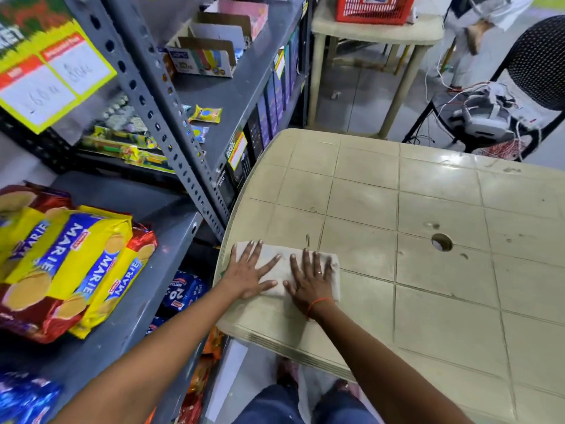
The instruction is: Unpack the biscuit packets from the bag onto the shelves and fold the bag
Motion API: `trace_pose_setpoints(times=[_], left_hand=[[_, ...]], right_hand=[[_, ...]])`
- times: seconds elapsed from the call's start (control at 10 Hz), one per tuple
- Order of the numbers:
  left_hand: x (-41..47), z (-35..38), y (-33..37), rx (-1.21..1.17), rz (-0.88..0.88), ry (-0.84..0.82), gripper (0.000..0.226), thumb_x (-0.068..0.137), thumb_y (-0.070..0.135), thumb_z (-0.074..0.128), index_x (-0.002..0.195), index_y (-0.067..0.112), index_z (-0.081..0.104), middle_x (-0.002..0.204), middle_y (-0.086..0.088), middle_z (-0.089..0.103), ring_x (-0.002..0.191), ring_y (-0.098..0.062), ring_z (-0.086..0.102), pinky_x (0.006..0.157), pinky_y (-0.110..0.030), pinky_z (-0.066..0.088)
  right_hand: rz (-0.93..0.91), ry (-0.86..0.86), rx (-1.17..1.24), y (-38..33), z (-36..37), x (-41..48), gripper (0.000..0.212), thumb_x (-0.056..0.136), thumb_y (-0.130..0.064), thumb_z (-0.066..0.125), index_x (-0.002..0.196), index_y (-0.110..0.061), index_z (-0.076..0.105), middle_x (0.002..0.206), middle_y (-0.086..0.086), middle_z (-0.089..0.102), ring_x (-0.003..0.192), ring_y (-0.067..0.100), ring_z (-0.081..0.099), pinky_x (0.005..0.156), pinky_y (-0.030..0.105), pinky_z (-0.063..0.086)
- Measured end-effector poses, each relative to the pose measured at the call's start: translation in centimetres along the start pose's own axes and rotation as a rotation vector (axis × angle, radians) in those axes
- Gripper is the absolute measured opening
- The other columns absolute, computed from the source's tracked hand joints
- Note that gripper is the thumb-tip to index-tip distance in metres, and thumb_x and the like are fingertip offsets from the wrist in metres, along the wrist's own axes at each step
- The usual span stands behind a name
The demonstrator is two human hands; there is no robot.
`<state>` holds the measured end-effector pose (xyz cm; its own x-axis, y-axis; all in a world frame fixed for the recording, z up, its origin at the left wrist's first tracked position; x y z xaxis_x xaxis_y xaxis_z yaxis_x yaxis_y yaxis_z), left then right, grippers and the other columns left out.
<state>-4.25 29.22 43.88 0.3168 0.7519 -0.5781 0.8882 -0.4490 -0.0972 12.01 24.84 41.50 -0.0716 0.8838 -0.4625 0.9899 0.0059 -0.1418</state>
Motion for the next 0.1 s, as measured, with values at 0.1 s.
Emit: trace_pose_setpoints(times=[0.1], left_hand=[[0.32,-5.34,2.43,-0.011,0.047,-0.088,0.062,0.093,0.056,0.03,0.15,0.036,0.015,0.161,-0.013,0.009,0.148,-0.035,0.009,0.115,-0.061,0.006]], right_hand=[[-0.06,-0.222,0.054,0.81,-5.6,1.66,0.058,0.097,-0.042,0.031,0.148,-0.015,0.024,0.159,0.013,0.019,0.145,0.033,0.02,0.118,0.051,0.017]])
Point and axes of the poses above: each hand's wrist, its own x-axis towards the middle knuckle, its own z-axis out of the palm, y = z × x, the point moved 4 cm from there along x, towards the middle knuckle
